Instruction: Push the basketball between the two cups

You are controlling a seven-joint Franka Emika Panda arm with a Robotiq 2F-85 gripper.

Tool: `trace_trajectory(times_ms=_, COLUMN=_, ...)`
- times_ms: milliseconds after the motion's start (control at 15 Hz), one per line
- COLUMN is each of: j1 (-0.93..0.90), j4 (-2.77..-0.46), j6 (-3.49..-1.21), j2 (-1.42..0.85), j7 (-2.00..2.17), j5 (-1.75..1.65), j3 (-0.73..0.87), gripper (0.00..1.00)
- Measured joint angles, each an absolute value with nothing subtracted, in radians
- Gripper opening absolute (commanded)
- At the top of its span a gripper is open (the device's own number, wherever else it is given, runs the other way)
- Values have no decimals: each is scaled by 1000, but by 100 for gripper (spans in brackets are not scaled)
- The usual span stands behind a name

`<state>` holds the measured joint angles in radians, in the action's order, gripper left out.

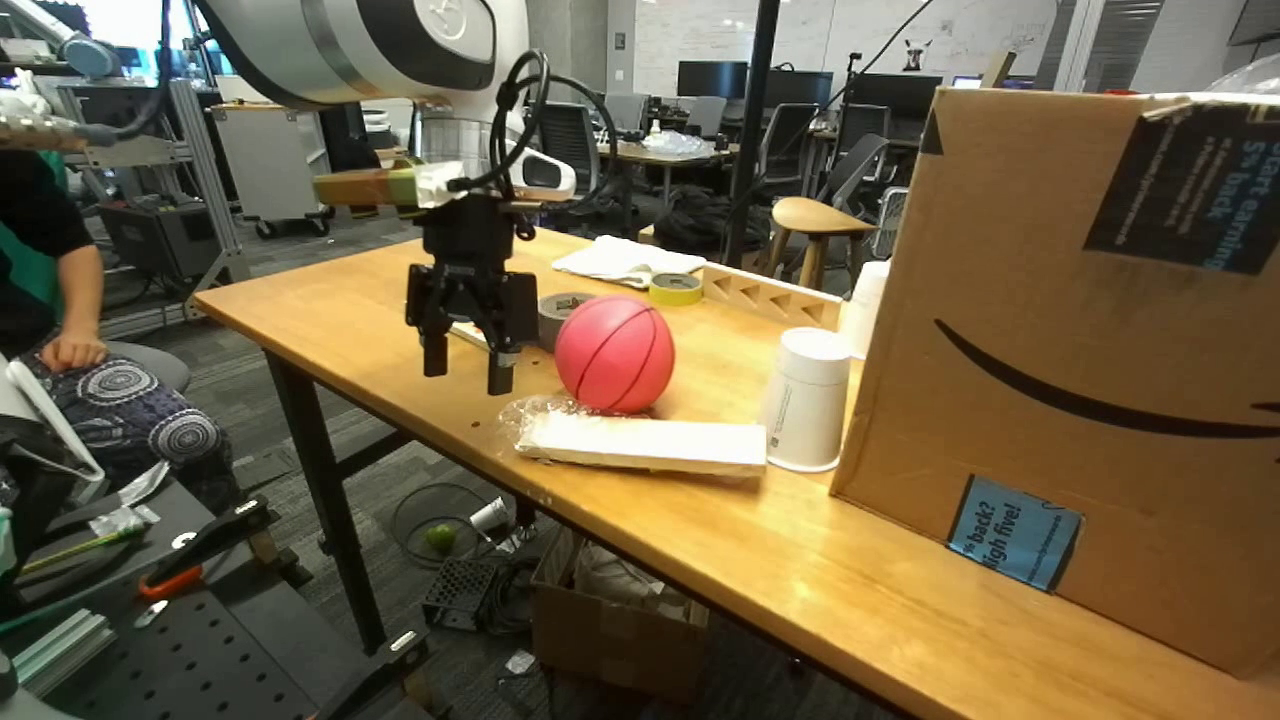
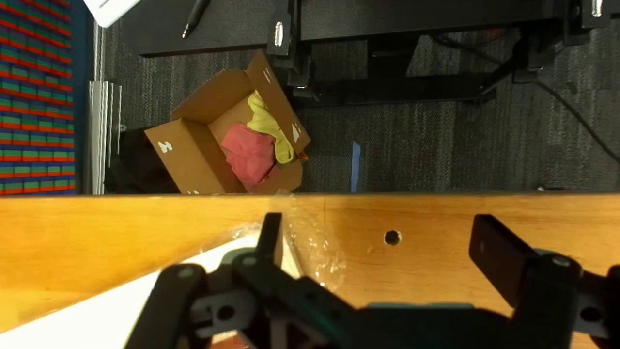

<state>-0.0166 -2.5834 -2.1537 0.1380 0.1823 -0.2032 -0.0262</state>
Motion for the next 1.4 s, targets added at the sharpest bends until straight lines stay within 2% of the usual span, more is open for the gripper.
trace_trajectory(times_ms=600, j1=-20, j4=-2535, j6=-2167, j2=103, j7=177, j5=-203, j3=-37, gripper=100)
trace_trajectory(times_ms=1400, j1=-14, j4=-2277, j6=-2163, j2=-142, j7=108, j5=-206, j3=-16, gripper=100)
